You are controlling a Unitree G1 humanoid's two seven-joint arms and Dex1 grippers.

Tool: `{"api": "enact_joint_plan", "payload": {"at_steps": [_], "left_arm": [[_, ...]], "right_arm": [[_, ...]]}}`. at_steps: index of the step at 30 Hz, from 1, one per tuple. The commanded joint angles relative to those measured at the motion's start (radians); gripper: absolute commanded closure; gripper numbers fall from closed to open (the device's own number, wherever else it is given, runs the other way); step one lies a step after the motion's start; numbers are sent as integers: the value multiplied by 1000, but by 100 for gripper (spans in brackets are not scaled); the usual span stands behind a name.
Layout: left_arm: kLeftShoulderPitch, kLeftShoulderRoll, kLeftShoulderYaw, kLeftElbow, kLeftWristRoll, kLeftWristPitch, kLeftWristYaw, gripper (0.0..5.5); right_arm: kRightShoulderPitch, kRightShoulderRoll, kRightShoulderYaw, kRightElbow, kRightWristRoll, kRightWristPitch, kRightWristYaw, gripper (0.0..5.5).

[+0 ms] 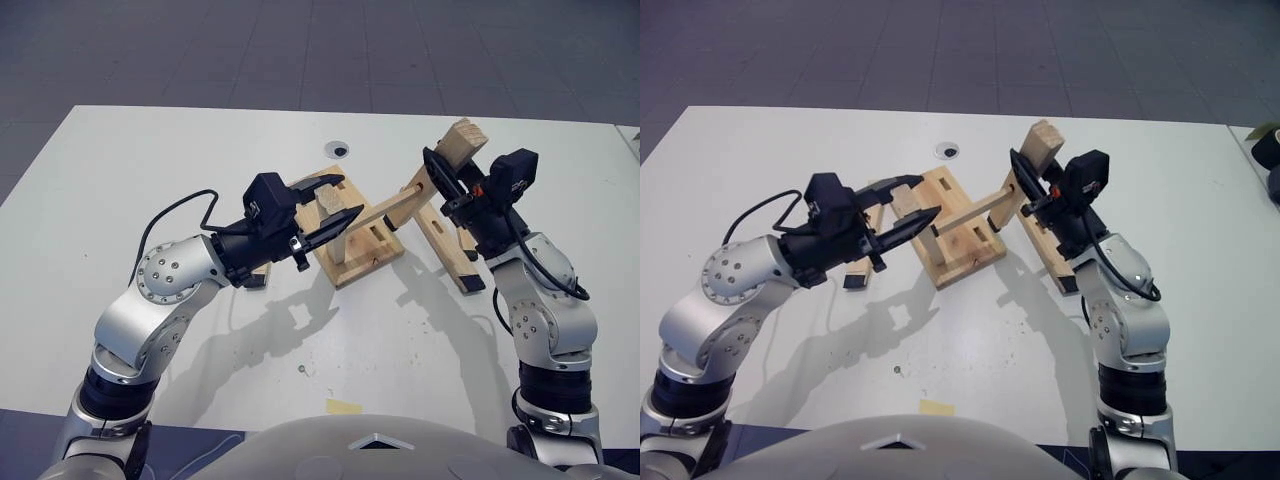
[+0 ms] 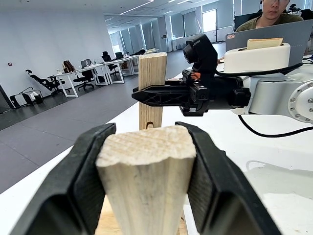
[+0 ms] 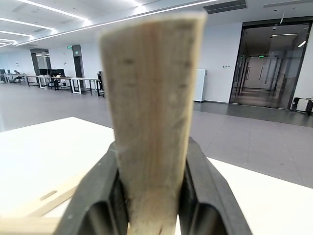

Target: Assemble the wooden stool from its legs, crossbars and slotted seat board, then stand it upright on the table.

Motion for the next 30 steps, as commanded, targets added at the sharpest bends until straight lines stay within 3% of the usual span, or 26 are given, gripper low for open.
{"api": "enact_joint_plan", "payload": {"at_steps": [1, 30], "left_arm": [[49, 16, -38, 46, 52, 58, 3, 347], [54, 5, -76, 52, 104, 37, -13, 347]], "right_arm": [[17, -15, 36, -52, 8, 13, 43, 449], [-99, 2, -30, -162, 145, 168, 28, 446]]}}
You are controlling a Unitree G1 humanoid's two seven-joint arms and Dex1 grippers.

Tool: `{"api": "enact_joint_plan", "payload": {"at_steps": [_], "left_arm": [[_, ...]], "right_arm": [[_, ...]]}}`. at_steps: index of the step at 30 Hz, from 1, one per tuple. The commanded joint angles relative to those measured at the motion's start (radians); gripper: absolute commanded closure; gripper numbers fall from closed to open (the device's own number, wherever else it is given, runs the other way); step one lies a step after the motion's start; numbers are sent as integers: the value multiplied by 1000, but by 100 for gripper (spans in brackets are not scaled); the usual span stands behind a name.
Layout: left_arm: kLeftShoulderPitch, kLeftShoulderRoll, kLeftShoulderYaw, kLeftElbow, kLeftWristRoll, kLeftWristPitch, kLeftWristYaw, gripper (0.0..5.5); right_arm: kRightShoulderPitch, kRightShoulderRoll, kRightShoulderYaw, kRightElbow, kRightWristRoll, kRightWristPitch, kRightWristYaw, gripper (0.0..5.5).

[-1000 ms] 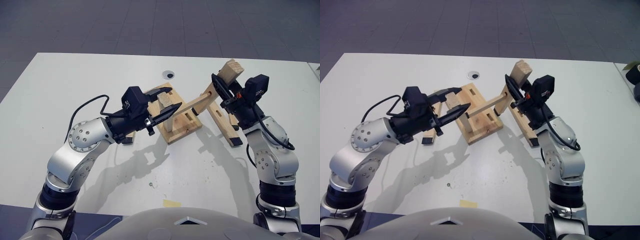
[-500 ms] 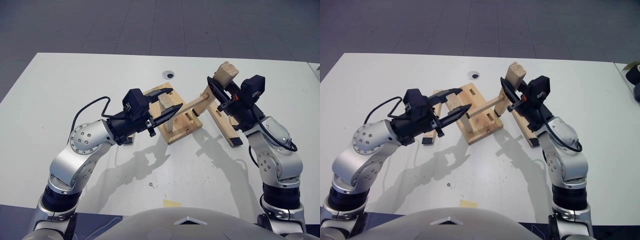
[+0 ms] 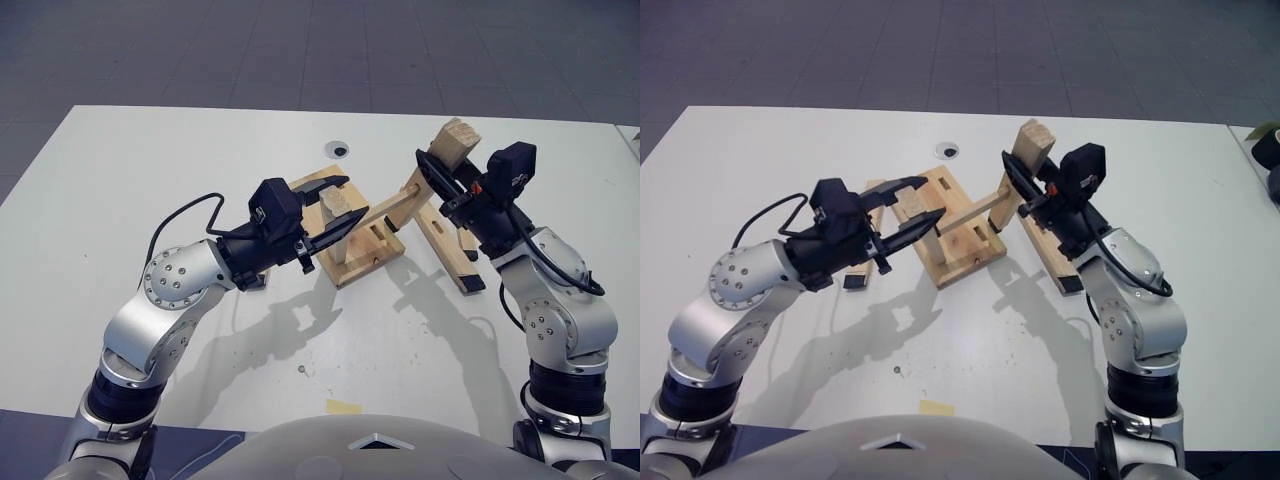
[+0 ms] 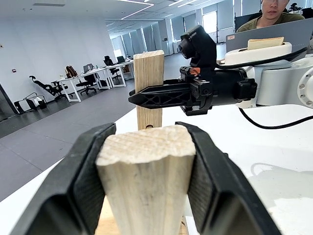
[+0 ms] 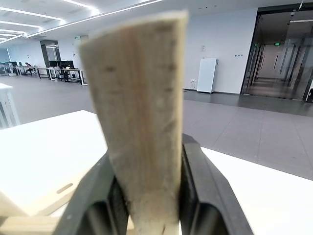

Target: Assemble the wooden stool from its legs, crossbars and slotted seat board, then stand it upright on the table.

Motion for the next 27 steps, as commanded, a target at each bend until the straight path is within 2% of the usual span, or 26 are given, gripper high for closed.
{"api": "enact_joint_plan", "payload": {"at_steps": [1, 5, 13, 22, 27], "left_arm": [[46, 22, -43, 54, 48, 70, -5, 347], [42, 24, -42, 54, 46, 72, -6, 347], [42, 29, -45, 56, 52, 70, -6, 347], [28, 13, -29, 57, 26, 83, -1, 347], [34, 18, -37, 67, 39, 73, -7, 347]], "right_arm": [[-67, -8, 45, -78, 35, -36, 64, 447], [-51, -51, 97, -89, -34, -55, 87, 447], [-28, 23, 50, -67, 97, 55, 19, 447], [-83, -15, -30, -4, 282, 346, -66, 447], [-58, -10, -20, 52, 275, 422, -130, 447]]}}
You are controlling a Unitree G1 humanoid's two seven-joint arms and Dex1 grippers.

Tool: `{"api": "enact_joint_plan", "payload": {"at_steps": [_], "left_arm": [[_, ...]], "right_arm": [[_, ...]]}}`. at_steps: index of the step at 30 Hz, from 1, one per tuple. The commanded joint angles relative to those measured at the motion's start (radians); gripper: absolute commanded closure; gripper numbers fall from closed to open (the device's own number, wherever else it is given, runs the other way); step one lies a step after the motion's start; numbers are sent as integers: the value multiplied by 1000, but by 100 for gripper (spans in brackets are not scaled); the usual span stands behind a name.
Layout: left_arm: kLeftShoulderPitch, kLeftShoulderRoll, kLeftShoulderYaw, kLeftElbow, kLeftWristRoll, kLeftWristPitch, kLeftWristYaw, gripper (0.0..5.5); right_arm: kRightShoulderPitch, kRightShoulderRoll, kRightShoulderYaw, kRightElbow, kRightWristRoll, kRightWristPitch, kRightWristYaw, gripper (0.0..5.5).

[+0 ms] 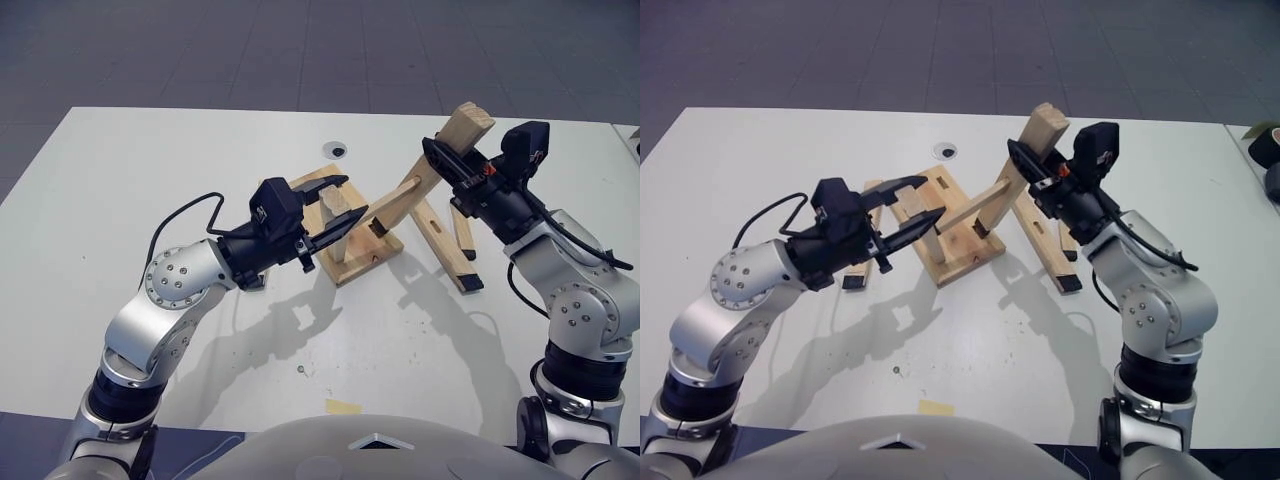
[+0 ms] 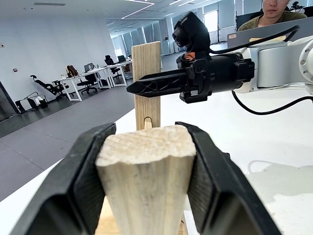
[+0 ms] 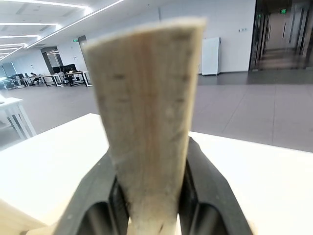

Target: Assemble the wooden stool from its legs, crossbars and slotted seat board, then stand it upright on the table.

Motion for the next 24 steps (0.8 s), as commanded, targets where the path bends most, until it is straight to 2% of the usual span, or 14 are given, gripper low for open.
{"api": "enact_joint_plan", "payload": {"at_steps": [1, 8, 16, 17, 24], "left_arm": [[37, 21, -43, 60, 43, 68, -14, 347], [34, 20, -46, 62, 52, 64, -15, 347], [33, 13, -48, 68, 66, 55, -14, 347], [26, 4, -35, 70, 59, 58, -3, 311], [-51, -97, 94, 59, -72, 134, 69, 205]], "right_arm": [[57, 4, 93, 43, 20, 121, -4, 447], [64, -106, 216, 35, -120, 68, 36, 447], [-28, -128, 126, 38, -6, 129, 38, 446], [-38, -123, 119, 37, 0, 122, 37, 446], [-50, -95, 108, 19, 11, 116, 6, 447]]}}
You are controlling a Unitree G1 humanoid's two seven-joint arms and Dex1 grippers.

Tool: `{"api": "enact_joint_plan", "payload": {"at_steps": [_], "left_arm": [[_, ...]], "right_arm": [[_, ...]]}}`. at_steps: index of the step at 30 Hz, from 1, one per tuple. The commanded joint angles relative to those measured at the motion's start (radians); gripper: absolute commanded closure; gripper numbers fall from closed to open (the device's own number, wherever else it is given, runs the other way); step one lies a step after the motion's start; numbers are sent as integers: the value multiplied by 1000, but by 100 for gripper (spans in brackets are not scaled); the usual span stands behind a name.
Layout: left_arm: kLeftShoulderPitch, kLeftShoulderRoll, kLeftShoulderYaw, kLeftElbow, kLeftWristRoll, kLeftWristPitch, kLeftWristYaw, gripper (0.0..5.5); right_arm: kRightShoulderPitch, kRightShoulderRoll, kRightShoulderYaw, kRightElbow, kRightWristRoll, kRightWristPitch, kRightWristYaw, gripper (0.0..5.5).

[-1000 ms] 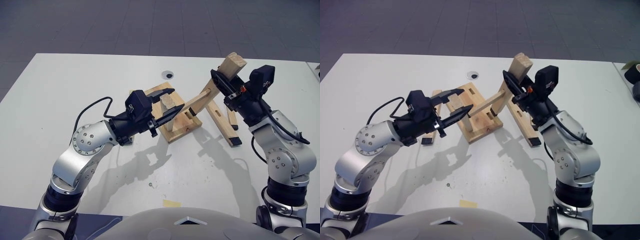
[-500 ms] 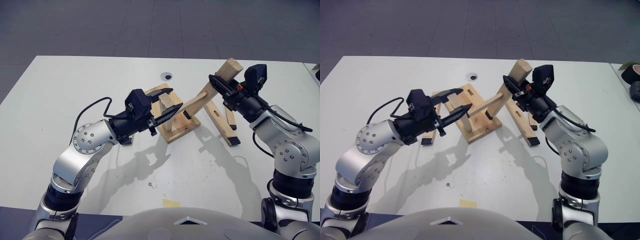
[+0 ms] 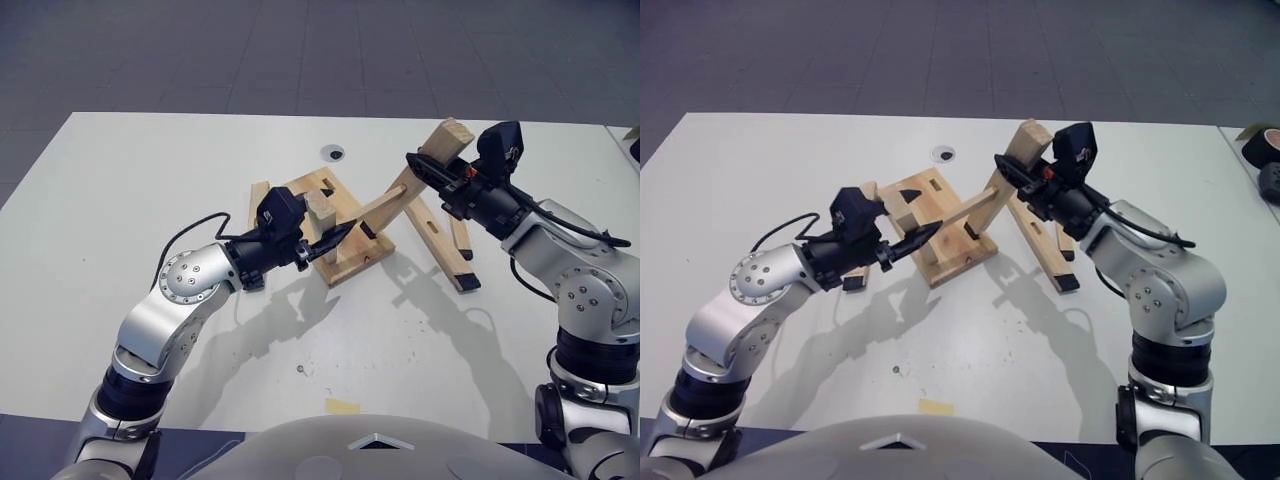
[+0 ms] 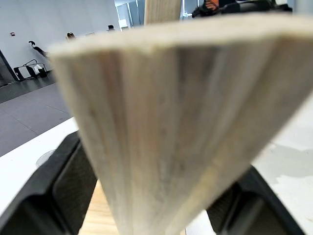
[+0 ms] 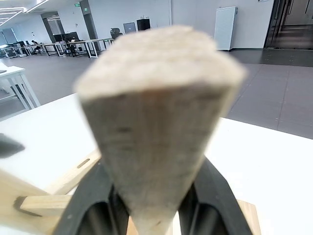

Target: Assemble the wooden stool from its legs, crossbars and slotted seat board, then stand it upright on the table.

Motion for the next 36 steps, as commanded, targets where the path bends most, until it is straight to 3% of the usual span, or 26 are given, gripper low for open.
{"api": "enact_joint_plan", "payload": {"at_steps": [1, 12, 22, 36], "left_arm": [[-58, -46, 81, -20, -79, 53, 36, 182], [-73, -47, 92, -35, -83, 86, 34, 10], [-53, -51, 73, -29, -57, 78, 30, 10], [-50, -46, 61, -14, -27, 74, -6, 10]], "right_arm": [[13, 13, 29, 0, 1, 51, -16, 448], [-49, -23, -1, -34, 9, 137, -60, 448], [-135, 2, -89, -57, 101, 225, -133, 448], [-138, 34, -91, -84, 51, 213, -232, 448]]}}
